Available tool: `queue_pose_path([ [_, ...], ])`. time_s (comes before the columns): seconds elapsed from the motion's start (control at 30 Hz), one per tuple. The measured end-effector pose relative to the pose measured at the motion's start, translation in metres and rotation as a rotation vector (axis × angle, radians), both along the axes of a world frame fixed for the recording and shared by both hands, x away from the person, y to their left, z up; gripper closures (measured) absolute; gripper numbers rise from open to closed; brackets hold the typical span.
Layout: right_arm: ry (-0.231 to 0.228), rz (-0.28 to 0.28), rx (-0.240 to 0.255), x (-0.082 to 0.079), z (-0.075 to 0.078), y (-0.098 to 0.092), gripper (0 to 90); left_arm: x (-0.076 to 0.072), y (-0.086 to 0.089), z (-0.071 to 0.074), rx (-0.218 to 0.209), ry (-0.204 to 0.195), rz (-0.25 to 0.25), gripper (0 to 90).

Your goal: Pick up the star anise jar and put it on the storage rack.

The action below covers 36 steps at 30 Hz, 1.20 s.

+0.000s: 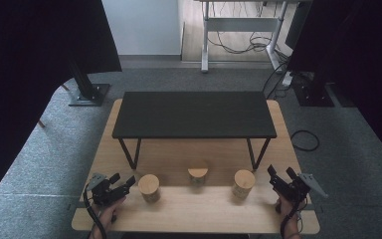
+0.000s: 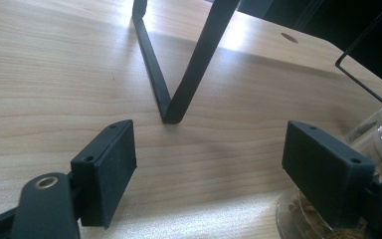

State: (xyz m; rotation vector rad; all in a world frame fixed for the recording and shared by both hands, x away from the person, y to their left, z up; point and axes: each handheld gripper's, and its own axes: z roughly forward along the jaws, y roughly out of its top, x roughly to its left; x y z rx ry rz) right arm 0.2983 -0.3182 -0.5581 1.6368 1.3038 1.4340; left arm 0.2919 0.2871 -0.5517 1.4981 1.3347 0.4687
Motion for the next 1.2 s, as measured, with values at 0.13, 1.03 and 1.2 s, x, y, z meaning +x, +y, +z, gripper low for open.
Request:
queue_pose_path([
  [0.13,0.001,0.007,-0.001,0.000,0.000,0.000,13.2,0.000,0.000,0.000,-0.001,0.001,-0.003,20.2],
  [1.03,0.003,0.003,0.006,0.001,0.000,-0.001,13.3,-0.017,0.021,0.017,-0.021,-0.071,-0.160,20.0],
  [1.2,0.002,-0.001,0.015,0.001,0.000,-0.001,13.3,-0.032,0.022,0.025,0.032,-0.118,-0.242,18.7],
])
